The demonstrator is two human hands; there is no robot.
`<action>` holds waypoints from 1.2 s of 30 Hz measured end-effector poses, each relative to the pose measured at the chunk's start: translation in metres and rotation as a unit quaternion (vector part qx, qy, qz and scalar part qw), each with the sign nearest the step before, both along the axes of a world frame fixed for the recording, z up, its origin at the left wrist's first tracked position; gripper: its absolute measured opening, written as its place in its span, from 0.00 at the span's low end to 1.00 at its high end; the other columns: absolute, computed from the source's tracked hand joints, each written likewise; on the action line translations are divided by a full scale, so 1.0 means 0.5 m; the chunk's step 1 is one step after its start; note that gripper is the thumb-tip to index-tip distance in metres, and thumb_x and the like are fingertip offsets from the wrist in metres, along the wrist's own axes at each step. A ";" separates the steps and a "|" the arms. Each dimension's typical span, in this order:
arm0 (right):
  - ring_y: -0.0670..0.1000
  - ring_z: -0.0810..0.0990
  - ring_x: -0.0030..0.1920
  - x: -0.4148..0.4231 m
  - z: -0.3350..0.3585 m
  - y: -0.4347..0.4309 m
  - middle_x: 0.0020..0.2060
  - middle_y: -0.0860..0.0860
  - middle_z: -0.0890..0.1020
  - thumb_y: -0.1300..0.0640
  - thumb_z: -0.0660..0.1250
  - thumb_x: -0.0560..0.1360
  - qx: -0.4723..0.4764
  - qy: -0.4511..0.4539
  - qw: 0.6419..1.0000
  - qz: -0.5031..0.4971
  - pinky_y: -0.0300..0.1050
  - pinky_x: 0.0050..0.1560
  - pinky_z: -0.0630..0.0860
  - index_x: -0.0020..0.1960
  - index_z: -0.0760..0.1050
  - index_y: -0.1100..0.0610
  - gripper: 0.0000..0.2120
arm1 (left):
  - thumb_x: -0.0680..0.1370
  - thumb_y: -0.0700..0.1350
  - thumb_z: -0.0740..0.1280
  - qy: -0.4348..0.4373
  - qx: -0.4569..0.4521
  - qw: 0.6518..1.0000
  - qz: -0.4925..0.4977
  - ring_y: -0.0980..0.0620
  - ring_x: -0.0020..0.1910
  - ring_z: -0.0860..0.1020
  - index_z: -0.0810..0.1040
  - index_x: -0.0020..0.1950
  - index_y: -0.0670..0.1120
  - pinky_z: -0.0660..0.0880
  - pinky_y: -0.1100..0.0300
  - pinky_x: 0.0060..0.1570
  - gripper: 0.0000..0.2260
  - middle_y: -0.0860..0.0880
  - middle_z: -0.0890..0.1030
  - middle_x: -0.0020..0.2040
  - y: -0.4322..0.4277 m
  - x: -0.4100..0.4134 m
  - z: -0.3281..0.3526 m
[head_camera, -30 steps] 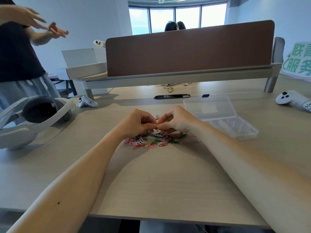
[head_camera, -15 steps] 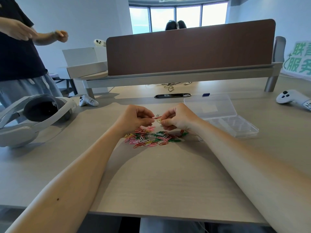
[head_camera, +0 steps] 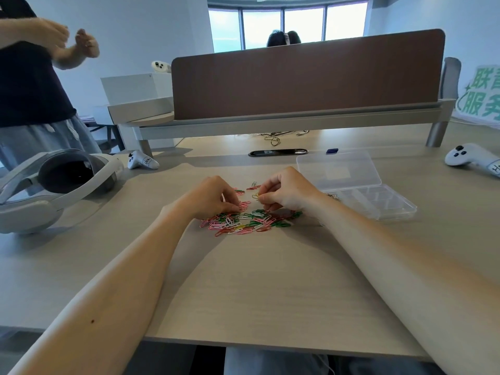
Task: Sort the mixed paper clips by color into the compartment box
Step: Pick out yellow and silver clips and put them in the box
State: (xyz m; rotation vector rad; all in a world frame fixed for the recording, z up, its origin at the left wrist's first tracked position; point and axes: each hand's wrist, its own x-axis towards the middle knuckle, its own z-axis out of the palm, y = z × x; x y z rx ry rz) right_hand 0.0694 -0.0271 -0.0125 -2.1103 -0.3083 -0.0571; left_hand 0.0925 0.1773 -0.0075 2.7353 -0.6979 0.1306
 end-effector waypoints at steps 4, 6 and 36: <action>0.50 0.83 0.33 -0.001 0.001 0.001 0.35 0.56 0.84 0.65 0.73 0.72 0.000 -0.001 1.000 0.004 0.50 0.44 0.83 0.42 0.80 0.59 0.04 | 0.73 0.46 0.73 0.004 -0.014 1.000 0.001 0.57 0.39 0.76 0.83 0.44 0.50 0.71 0.66 0.40 0.02 0.55 0.81 0.40 0.008 0.004 -0.001; 0.49 0.83 0.32 -0.002 0.002 0.003 0.35 0.56 0.84 0.66 0.73 0.72 0.002 0.001 1.000 0.006 0.49 0.43 0.83 0.42 0.80 0.59 0.04 | 0.73 0.44 0.74 0.004 -0.034 0.999 0.000 0.57 0.38 0.77 0.83 0.41 0.50 0.73 0.64 0.41 0.02 0.54 0.81 0.39 0.012 0.003 0.001; 0.51 0.83 0.35 -0.020 0.019 0.000 0.39 0.59 0.84 0.68 0.71 0.73 0.030 0.027 0.999 0.025 0.44 0.42 0.83 0.47 0.81 0.62 0.05 | 0.73 0.37 0.72 0.017 -0.245 0.966 -0.080 0.54 0.39 0.82 0.82 0.48 0.44 0.79 0.64 0.44 0.06 0.47 0.84 0.42 -0.024 -0.029 0.014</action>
